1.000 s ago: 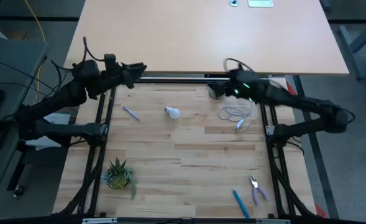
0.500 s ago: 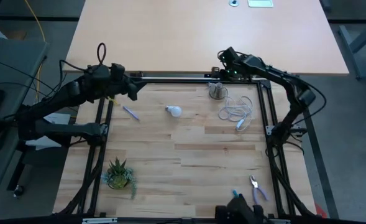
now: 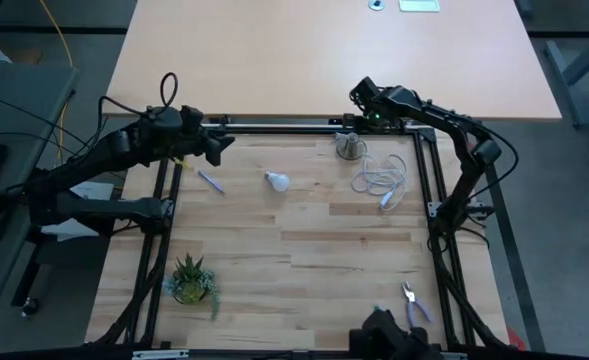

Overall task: Screw lightbulb
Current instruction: Insert the lightbulb in the lamp

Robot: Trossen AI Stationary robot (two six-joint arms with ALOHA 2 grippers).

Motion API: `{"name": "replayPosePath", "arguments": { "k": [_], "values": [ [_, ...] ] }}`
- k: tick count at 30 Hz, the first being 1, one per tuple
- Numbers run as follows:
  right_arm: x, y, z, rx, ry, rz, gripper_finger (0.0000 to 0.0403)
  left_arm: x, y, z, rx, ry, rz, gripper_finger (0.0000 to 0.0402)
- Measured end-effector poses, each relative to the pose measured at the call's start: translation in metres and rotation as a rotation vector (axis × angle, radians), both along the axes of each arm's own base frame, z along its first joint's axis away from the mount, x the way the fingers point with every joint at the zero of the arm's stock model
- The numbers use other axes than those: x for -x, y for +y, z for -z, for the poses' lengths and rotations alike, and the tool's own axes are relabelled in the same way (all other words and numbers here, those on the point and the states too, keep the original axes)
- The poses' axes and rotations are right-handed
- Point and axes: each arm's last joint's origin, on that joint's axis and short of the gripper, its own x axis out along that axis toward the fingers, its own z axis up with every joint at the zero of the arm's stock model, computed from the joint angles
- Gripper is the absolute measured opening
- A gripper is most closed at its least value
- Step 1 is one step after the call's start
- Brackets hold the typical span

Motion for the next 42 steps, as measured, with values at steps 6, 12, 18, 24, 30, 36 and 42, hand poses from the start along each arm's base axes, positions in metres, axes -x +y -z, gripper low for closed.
{"name": "replayPosePath", "arguments": {
  "k": [6,12,18,24,30,36,42],
  "values": [
    [-0.006,-0.005,0.017,-0.064,-0.007,0.02,0.0176,0.0,0.0,0.0,-0.006,0.003,0.001,0.0195],
    [-0.008,-0.006,0.027,-0.102,0.008,0.015,0.0174,0.0,0.0,0.0,-0.005,0.002,0.0,0.0195],
    [-0.006,-0.008,0.027,-0.041,0.067,0.04,0.0172,0.0,0.001,0.0,-0.015,0.006,-0.024,0.0195],
    [-0.007,-0.011,0.033,-0.062,0.056,0.039,0.0152,0.0,0.001,0.0,-0.017,0.007,-0.028,0.0195],
    [-0.014,-0.014,0.039,-0.083,-0.009,0.019,0.0141,0.001,0.001,0.0,-0.018,0.007,-0.031,0.0195],
    [-0.012,-0.014,0.04,-0.084,0.014,0.04,0.013,0.001,0.001,0.0,-0.012,0.003,-0.041,0.0195],
    [-0.012,-0.014,0.04,-0.072,0.02,0.044,0.0093,0.001,0.001,0.0,-0.015,0.004,-0.046,0.0195]
  ]
}}
